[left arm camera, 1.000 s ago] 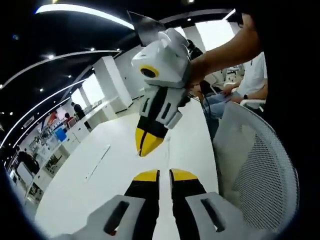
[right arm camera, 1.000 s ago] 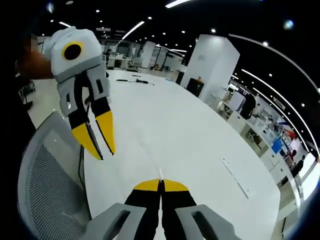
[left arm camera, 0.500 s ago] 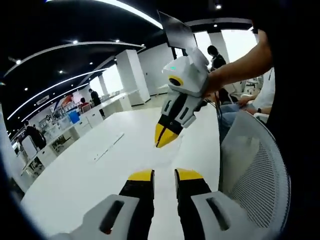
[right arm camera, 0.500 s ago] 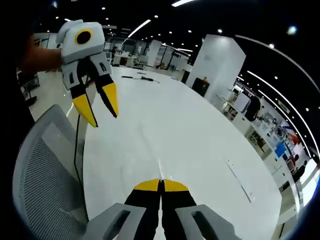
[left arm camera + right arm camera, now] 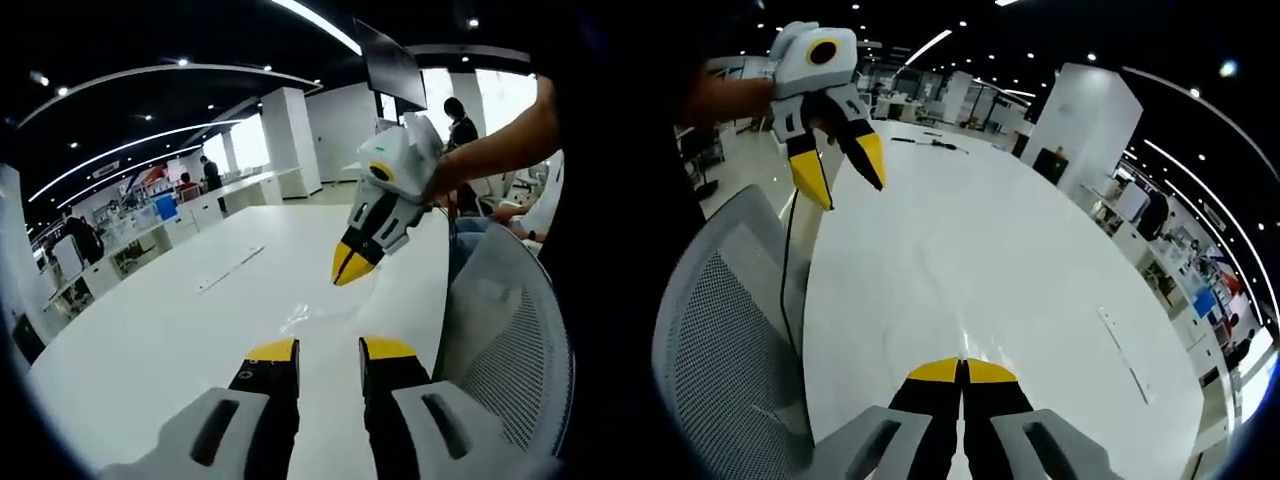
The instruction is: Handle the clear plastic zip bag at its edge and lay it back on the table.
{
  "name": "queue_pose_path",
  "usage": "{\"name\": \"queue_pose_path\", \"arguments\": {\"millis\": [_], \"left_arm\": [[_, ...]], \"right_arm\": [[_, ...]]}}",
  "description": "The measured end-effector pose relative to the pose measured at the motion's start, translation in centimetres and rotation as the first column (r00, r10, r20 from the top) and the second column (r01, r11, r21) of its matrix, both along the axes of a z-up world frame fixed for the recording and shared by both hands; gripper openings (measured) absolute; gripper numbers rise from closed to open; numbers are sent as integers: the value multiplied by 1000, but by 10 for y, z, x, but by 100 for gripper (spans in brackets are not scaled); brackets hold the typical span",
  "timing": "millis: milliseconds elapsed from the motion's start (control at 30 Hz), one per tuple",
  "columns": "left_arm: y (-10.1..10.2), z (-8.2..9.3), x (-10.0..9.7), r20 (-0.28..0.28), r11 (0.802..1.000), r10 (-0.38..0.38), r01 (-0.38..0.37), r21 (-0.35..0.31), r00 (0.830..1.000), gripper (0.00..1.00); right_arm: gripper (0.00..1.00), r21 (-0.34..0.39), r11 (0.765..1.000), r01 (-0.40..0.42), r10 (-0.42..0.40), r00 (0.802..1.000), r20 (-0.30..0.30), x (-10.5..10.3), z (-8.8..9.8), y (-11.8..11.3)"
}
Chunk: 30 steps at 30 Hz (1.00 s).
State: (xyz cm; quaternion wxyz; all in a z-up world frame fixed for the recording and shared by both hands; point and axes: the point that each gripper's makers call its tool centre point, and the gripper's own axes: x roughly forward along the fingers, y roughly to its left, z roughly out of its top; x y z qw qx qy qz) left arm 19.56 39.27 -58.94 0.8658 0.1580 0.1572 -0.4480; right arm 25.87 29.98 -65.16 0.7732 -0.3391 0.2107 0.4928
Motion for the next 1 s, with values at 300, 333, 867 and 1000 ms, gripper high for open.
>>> {"name": "queue_pose_path", "arguments": {"millis": [300, 333, 867, 1000], "left_arm": [[6, -8, -4, -25, 1000, 20, -21, -5, 999, 28], [6, -9, -5, -28, 1000, 24, -24, -10, 999, 28], [8, -29, -20, -68, 999, 43, -43, -5, 997, 30], [7, -33, -26, -70, 999, 46, -46, 0, 996, 30]], "right_arm": [[0, -61, 998, -25, 27, 999, 31, 9, -26, -2], [0, -63, 998, -26, 28, 999, 31, 9, -28, -2], [0, -108, 992, -58, 63, 997, 39, 16, -68, -9], [0, -126, 991, -52, 52, 999, -1, 13, -83, -14]]}}
